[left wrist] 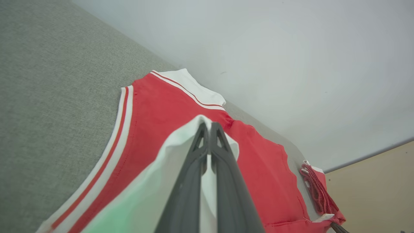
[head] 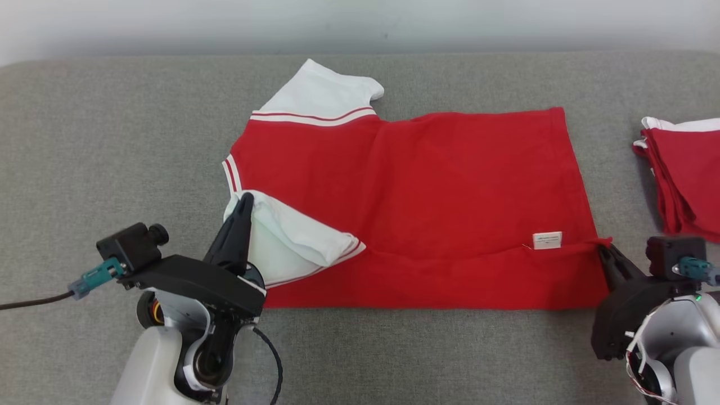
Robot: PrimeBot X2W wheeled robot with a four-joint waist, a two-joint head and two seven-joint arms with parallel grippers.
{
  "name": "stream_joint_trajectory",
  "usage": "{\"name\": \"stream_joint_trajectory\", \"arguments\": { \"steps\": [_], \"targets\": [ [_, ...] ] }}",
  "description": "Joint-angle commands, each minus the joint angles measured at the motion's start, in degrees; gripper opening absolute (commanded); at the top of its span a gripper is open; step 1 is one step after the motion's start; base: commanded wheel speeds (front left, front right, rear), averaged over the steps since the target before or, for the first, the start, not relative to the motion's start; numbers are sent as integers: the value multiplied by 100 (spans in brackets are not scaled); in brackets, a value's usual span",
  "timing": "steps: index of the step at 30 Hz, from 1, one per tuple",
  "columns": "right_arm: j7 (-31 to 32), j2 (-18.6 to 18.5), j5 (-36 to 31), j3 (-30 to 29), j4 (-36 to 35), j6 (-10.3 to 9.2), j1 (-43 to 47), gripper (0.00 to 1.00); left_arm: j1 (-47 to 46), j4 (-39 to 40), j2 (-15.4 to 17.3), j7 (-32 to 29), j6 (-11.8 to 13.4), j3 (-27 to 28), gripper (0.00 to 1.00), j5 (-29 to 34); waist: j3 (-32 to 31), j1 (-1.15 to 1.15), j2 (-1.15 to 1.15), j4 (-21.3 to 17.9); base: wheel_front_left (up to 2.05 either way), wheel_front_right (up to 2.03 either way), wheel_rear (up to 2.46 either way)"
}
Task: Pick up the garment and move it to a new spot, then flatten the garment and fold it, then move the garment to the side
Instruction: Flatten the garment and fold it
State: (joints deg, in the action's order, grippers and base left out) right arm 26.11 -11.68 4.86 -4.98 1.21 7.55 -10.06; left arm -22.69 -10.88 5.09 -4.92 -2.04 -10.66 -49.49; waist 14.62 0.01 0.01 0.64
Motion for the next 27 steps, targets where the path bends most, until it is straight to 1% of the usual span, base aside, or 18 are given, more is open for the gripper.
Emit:
{"name": "stream_joint_trajectory", "arguments": {
  "steps": [1,7,11,15,21,27],
  "targets": [
    [-51,25,-52,16,24,-14,-87,0,-70,-39,27,53,-22,20,0,48,68,-1,-1,-15,0,0,0],
    [-224,38,-159,60,164,-14,-249,0,-233,-259,-19,371,-94,-26,0,184,177,-1,-1,28,0,0,0],
    [-313,88,-329,-159,176,-15,-253,0,-285,-356,-43,552,-148,-32,0,185,188,-1,-1,73,0,0,0],
    [-339,179,-438,-274,147,-15,-192,0,-317,-437,-7,579,-157,-32,0,183,187,-1,-1,57,0,0,0],
    [-315,233,-460,-97,252,-14,-297,0,-373,-575,22,598,-165,-99,0,253,216,-1,-1,-7,0,0,0],
    [-260,234,-505,-88,478,-15,-380,0,-652,-780,19,657,-182,-252,0,435,246,-1,-1,13,0,0,0]
  ]
}}
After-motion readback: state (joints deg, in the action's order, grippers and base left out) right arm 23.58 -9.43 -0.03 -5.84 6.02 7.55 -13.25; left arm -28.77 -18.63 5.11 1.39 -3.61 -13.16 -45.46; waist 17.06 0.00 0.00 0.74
